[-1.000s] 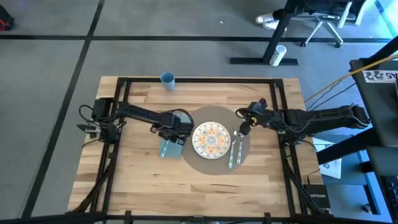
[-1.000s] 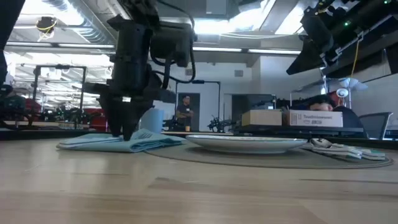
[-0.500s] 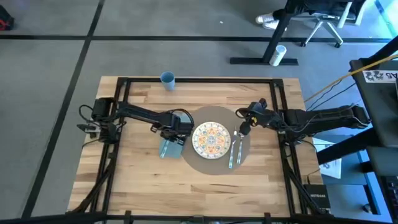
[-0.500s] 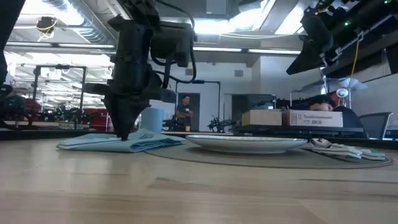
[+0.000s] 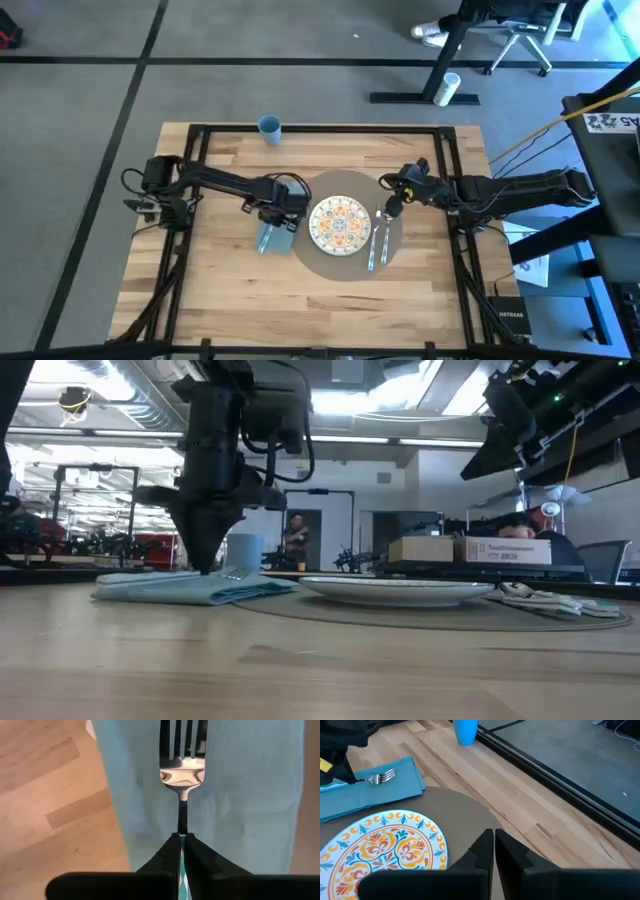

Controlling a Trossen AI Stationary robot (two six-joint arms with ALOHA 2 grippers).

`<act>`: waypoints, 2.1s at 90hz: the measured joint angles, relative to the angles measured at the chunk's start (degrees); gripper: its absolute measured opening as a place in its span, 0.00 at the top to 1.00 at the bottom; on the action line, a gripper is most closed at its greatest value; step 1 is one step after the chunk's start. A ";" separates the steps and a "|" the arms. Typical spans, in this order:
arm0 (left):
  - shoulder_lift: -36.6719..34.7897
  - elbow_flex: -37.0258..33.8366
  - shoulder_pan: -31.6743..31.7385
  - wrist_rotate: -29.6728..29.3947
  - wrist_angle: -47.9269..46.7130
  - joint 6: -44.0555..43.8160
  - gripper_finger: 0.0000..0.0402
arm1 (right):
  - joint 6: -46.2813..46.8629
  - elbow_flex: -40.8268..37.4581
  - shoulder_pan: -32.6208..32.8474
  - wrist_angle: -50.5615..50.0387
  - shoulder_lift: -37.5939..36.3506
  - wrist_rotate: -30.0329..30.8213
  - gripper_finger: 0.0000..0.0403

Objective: Set table place
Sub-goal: Put the blue fork on the blue napkin

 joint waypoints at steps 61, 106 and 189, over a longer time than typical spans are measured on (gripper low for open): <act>-0.12 -0.10 2.54 -1.16 2.37 -0.29 1.00 | 0.00 0.00 0.01 -0.04 0.01 -0.76 0.99; -0.07 -0.61 2.19 -1.20 3.67 -0.06 1.00 | 0.01 0.00 -0.01 0.00 0.01 -0.87 0.99; 0.52 -2.95 2.10 -1.95 7.07 -0.90 1.00 | 0.00 0.01 0.01 -0.01 0.01 -0.87 0.99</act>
